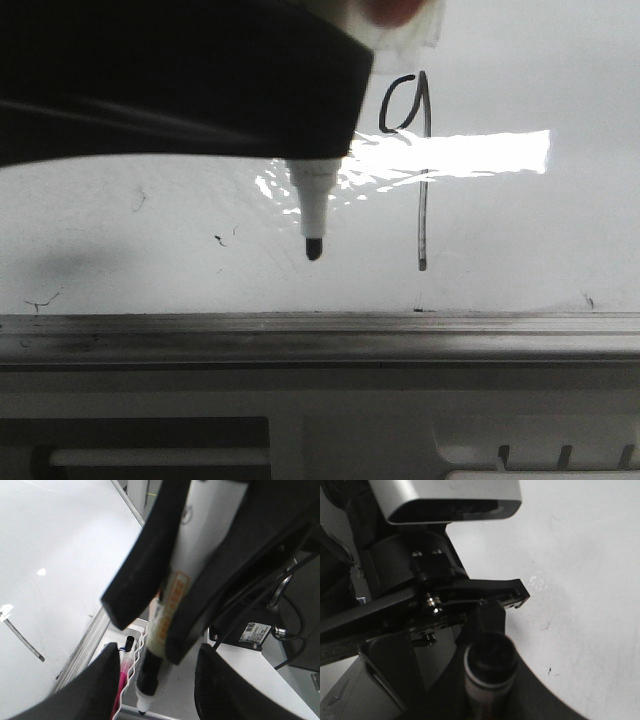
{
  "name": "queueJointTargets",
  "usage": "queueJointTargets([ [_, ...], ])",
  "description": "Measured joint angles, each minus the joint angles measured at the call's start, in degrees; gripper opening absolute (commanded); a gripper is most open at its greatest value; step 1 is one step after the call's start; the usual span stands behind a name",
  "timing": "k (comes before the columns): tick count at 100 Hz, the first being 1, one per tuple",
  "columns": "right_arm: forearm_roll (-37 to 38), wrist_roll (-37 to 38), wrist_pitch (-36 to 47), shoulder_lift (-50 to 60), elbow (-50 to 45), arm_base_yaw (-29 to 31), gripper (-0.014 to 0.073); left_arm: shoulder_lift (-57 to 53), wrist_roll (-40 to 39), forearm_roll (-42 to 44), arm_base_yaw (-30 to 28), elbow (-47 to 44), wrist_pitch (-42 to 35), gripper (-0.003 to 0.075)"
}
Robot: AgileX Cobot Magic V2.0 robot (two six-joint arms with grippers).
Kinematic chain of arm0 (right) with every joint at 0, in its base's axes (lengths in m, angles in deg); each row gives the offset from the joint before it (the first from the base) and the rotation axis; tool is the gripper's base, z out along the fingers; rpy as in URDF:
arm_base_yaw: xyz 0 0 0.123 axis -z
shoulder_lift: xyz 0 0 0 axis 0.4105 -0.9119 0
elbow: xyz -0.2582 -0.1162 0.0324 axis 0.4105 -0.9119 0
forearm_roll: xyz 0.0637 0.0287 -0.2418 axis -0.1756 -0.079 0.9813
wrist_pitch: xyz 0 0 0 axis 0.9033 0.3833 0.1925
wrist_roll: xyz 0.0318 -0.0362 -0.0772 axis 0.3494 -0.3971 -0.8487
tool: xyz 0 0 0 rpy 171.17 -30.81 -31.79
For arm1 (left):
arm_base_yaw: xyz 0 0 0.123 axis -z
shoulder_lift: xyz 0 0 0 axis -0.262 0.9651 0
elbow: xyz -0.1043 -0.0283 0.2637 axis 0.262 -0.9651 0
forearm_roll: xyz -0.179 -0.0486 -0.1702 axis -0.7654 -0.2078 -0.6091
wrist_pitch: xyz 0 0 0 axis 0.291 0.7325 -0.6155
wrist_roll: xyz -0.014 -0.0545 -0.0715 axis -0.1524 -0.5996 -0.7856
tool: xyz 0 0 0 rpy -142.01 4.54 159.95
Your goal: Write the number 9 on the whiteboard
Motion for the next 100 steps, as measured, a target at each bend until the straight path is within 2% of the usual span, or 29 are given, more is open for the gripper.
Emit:
queueJointTargets([
  [24,-0.3,0.0,-0.8,-0.8,0.0,-0.1,-0.0074,0.0,0.3,0.0,0.0,0.0,0.0,-0.0017],
  [52,-1.7,0.3,-1.1,-0.9,0.0,-0.1,-0.0054,0.0,1.3,0.6,0.0,-0.1,-0.1,-0.0018],
  [59,-2.0,0.3,-1.3,-1.1,0.0,-0.1,0.0036,0.0,1.3,0.5,0.0,-0.5,0.0,-0.0018],
  [64,-2.2,0.3,-1.5,-1.2,0.0,-0.1,0.0152,0.0,1.3,0.4,0.0,-0.8,0.2,-0.0018],
  [74,-2.3,0.2,-1.3,-1.2,0.0,-0.1,0.0451,0.0,0.9,0.0,0.0,-1.5,0.4,-0.0018],
  [81,-2.6,0.2,-0.6,-1.2,0.0,-0.1,0.0574,0.0,0.7,0.0,0.0,-2.0,0.3,-0.0018],
  [86,-2.6,0.2,-0.5,-1.2,0.0,-0.1,0.0596,0.0,0.7,0.0,0.0,-2.2,0.3,-0.0018],
  [100,-2.3,0.1,-0.2,-0.3,0.0,1.1,0.0553,0.0,-0.4,0.0,0.0,-2.9,0.3,-0.0019],
])
